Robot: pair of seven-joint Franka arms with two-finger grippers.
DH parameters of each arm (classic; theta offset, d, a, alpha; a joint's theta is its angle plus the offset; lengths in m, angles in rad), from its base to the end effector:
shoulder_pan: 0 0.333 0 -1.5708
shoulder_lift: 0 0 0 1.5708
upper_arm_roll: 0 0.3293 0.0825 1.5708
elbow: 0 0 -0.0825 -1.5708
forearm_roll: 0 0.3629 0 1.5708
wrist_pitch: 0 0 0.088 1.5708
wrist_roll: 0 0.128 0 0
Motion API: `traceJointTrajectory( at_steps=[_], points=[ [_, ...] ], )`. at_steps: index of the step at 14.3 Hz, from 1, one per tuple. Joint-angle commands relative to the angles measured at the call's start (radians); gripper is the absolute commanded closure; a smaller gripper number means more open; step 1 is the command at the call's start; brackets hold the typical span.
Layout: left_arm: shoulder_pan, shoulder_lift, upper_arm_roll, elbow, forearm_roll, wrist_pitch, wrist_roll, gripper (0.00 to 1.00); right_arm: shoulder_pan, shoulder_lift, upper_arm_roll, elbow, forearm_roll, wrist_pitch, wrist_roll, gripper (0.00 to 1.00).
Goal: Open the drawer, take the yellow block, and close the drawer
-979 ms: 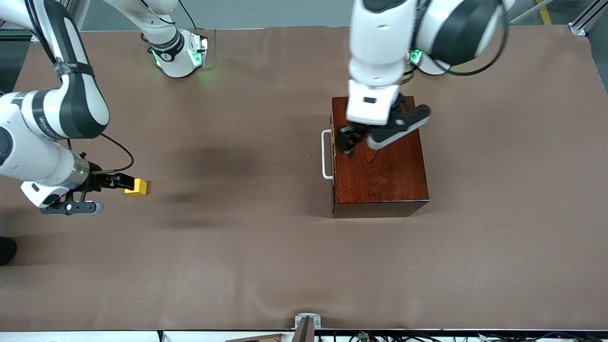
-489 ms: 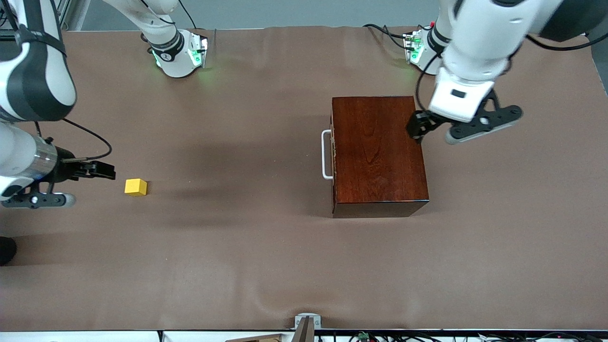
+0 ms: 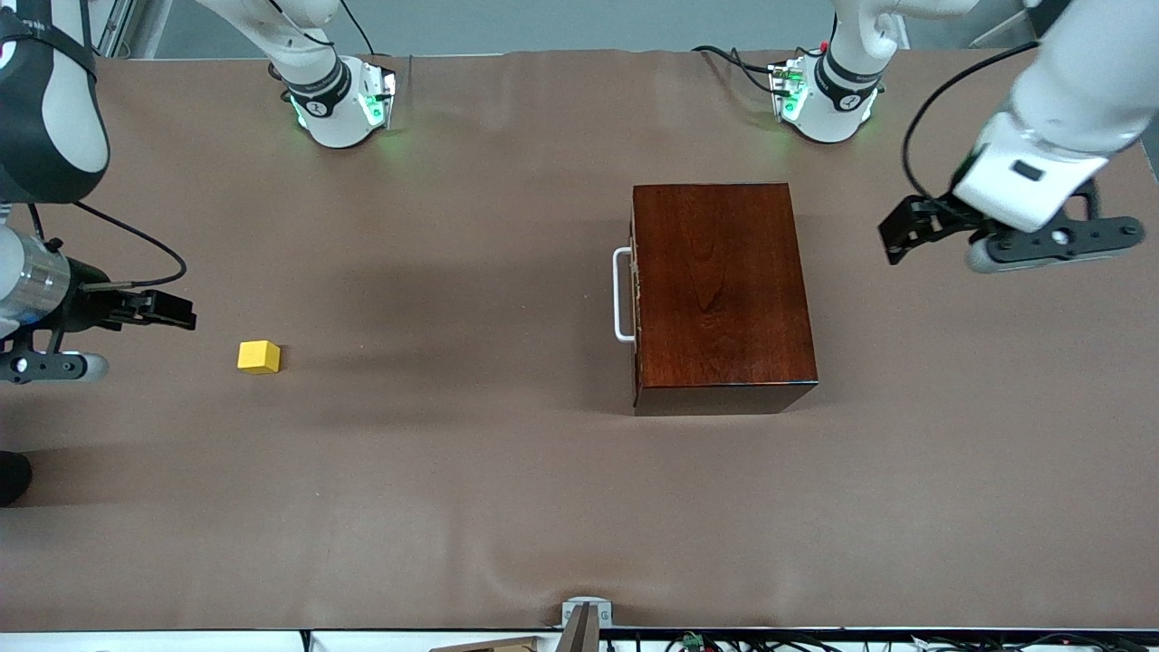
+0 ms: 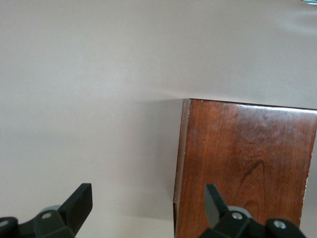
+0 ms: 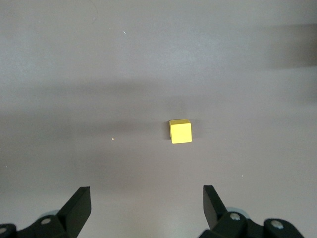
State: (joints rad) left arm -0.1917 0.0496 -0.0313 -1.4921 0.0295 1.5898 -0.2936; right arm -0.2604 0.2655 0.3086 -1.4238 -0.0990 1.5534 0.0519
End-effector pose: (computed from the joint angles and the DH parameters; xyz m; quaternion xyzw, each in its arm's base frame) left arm 0.5403 -0.1182 0.6273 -0.9990 -0.0354 -0.0268 0.0074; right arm 0.6043 -0.0061 0.5356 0.9980 -0.0023 -0.0612 0.0124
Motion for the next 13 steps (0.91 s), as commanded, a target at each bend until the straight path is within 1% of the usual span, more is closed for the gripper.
traceJointTrajectory(
  at_steps=[1,2,3,5,7,8,10,11,13],
  points=[
    [0.054,-0.016,-0.002,0.012,-0.034,-0.008,0.089,0.00,-0.034,-0.038,0.000,-0.003,0.065,-0.036,-0.006,0.00],
    [0.063,-0.016,-0.002,0.013,-0.033,-0.008,0.093,0.00,-0.049,-0.045,0.001,-0.003,0.102,-0.047,-0.007,0.00],
    [0.073,-0.017,-0.002,0.018,-0.033,-0.010,0.091,0.00,-0.062,-0.060,0.003,-0.003,0.113,-0.061,-0.009,0.00],
    [0.083,-0.017,-0.001,0.020,-0.033,-0.016,0.106,0.00,-0.053,-0.078,-0.011,-0.003,0.113,-0.088,-0.009,0.00],
    [0.087,-0.019,0.002,0.016,-0.020,-0.021,0.154,0.00,-0.048,-0.117,-0.014,-0.003,0.113,-0.105,-0.009,0.00],
    [0.087,-0.020,0.001,0.016,-0.019,-0.034,0.162,0.00,-0.033,-0.126,-0.029,-0.004,0.113,-0.114,-0.009,0.00],
    [0.086,-0.030,-0.001,0.012,-0.019,-0.047,0.163,0.00,0.073,-0.159,-0.139,-0.006,0.113,-0.122,-0.009,0.00],
    [0.086,-0.036,-0.004,0.007,-0.019,-0.048,0.162,0.00,0.116,-0.173,-0.178,-0.012,0.113,-0.124,-0.009,0.00],
    [0.086,-0.039,-0.007,0.009,-0.019,-0.051,0.165,0.00,0.135,-0.189,-0.189,-0.014,0.113,-0.134,-0.009,0.00]
  ],
)
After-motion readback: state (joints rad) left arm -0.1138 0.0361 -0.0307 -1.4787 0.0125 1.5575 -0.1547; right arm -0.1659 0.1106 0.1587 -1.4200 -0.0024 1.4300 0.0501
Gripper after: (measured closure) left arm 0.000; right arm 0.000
